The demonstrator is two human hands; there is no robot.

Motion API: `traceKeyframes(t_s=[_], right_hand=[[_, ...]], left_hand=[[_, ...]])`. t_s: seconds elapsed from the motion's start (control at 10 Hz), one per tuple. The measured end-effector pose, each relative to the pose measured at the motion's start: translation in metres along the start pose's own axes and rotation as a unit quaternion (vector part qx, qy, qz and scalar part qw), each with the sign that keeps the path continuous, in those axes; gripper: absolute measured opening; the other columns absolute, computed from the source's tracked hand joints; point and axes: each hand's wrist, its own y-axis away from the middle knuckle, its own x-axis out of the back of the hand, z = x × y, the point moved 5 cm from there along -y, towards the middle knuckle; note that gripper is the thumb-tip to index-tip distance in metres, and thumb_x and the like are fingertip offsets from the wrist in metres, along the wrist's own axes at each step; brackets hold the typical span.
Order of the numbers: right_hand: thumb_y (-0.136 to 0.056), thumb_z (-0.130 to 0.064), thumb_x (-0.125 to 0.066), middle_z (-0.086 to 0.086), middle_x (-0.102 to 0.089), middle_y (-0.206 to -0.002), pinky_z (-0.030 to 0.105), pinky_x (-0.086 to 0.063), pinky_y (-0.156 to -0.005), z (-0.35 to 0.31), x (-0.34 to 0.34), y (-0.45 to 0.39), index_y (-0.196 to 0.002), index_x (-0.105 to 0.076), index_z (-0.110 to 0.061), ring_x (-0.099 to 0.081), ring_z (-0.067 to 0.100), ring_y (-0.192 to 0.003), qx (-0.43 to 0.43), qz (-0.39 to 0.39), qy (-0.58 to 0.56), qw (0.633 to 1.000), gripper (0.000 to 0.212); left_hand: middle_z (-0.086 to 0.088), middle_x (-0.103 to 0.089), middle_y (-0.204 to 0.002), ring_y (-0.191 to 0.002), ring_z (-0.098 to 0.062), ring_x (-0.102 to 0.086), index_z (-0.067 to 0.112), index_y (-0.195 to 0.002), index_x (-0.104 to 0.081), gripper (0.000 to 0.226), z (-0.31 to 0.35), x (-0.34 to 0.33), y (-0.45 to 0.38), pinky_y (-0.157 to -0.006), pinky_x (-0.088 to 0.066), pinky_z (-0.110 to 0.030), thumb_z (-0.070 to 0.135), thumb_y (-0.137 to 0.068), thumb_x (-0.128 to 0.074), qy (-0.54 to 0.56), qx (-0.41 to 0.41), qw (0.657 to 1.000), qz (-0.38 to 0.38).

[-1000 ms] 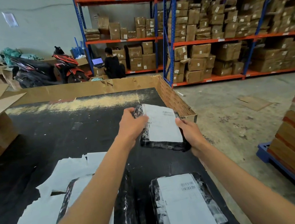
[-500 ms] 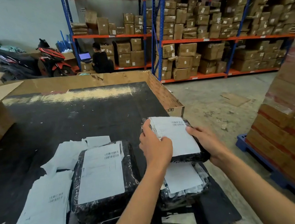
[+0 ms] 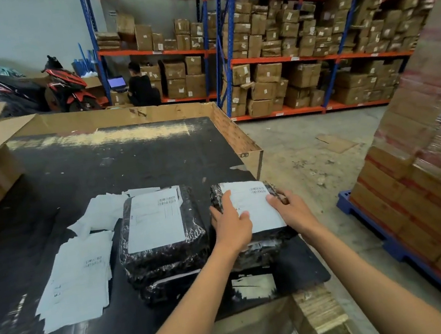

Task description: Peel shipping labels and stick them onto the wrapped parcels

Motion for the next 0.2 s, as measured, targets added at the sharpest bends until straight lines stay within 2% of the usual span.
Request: traceKeyframes(t_s=[0.1, 0.2], right_hand=[[-0.088, -0.058, -0.062, -0.001, -0.061, -0.135, 0.049, -0.05, -0.101, -0.002, 0.002, 0.004, -0.128, -0.055, -0.032, -0.06, 0.019, -0.118, 0.029, 0.017, 0.078, 0.996, 0.048], [-0.087, -0.062, -0.059, -0.006, -0.052, -0.135, 0.05, -0.041, -0.108, -0.024, 0.005, 0.015, -0.134, -0.05, -0.04, -0.049, 0.018, -0.128, 0.1, 0.063, 0.096, 0.988, 0.054]], left_hand=[[-0.014, 0.015, -0.163, -0.151, -0.033, 0.014, 0.03, -0.156, -0.012, 0.066, 0.008, 0.007, 0.01, -0.12, -0.008, -0.05, 0.023, -0.1, -0.046, -0.016, -0.018, 1.0, -0.012], [-0.008, -0.016, -0.161, -0.148, -0.024, -0.018, 0.03, -0.151, -0.027, 0.06, 0.032, 0.03, 0.022, -0.117, -0.024, -0.042, 0.025, -0.097, -0.053, -0.007, -0.117, 0.992, 0.04]])
